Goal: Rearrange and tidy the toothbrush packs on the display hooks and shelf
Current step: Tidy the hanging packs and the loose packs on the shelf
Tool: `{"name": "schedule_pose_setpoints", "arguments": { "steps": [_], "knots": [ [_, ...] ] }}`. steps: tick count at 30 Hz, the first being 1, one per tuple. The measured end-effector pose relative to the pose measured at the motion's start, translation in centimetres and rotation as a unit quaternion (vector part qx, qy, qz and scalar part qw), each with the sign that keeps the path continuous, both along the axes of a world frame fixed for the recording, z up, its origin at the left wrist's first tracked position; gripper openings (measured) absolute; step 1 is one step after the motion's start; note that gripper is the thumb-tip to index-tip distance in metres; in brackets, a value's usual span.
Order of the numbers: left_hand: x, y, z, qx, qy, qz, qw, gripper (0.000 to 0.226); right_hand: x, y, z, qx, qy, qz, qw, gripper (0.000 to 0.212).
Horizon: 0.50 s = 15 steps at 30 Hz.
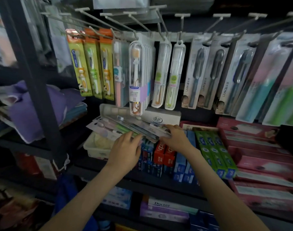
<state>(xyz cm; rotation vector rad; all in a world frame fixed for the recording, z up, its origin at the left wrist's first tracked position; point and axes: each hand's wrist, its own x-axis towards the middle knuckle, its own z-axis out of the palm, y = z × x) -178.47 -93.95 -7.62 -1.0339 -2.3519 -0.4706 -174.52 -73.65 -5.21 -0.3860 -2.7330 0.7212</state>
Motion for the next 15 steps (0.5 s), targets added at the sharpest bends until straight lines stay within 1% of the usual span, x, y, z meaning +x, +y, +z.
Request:
{"name": "schedule_pose_setpoints", "arguments": {
  "steps": [3, 5, 7, 8, 9, 10, 11, 12, 13, 14, 15],
  "knots": [
    [0.5, 1.1, 0.2, 0.031, -0.052, -0.026, 0.998, 0.04, 1.7, 0.8, 0.6, 0.004, 0.039, -0.012, 0.999, 0.06],
    [1.3, 2.1, 0.4, 0.091, -0.111, -0.049, 0.988, 0.038, 3.4, 1.4, 0.6, 0.016, 0.067, -0.011, 0.998, 0.06],
    [2.1, 3.1, 0.8, 0.162, -0.199, -0.055, 0.965, 0.032, 5.3, 2.0, 0.5, 0.013, 0.088, -0.012, 0.996, 0.059],
    [2.4, 3.8, 1.2, 0.194, -0.266, -0.053, 0.943, 0.028, 6.3, 2.2, 0.5, 0.004, 0.093, -0.014, 0.996, 0.058],
    [2.7, 4.5, 1.5, 0.23, -0.351, -0.057, 0.906, 0.025, 7.4, 2.5, 0.6, -0.006, 0.096, -0.015, 0.995, 0.057],
    [3.1, 5.3, 1.8, 0.275, -0.441, -0.069, 0.851, 0.022, 8.3, 2.6, 0.6, -0.015, 0.1, -0.011, 0.995, 0.056],
    [3.6, 6.1, 2.2, 0.323, -0.524, -0.087, 0.784, 0.019, 9.3, 2.8, 0.5, -0.024, 0.104, -0.006, 0.994, 0.055],
    [4.2, 7.0, 2.7, 0.361, -0.587, -0.106, 0.717, 0.018, 10.2, 2.9, 0.5, -0.032, 0.112, -0.001, 0.993, 0.054],
    [4.8, 7.9, 3.2, 0.39, -0.626, -0.127, 0.663, 0.017, 11.0, 3.0, 0.4, -0.036, 0.122, 0.001, 0.992, 0.053],
    [5.4, 8.7, 3.5, 0.414, -0.646, -0.145, 0.624, 0.017, 11.8, 3.2, 0.3, -0.036, 0.131, 0.0, 0.991, 0.052],
    [6.0, 9.5, 3.9, 0.434, -0.653, -0.157, 0.6, 0.017, 12.7, 3.6, 0.3, -0.033, 0.138, -0.002, 0.99, 0.052]
  ]
}}
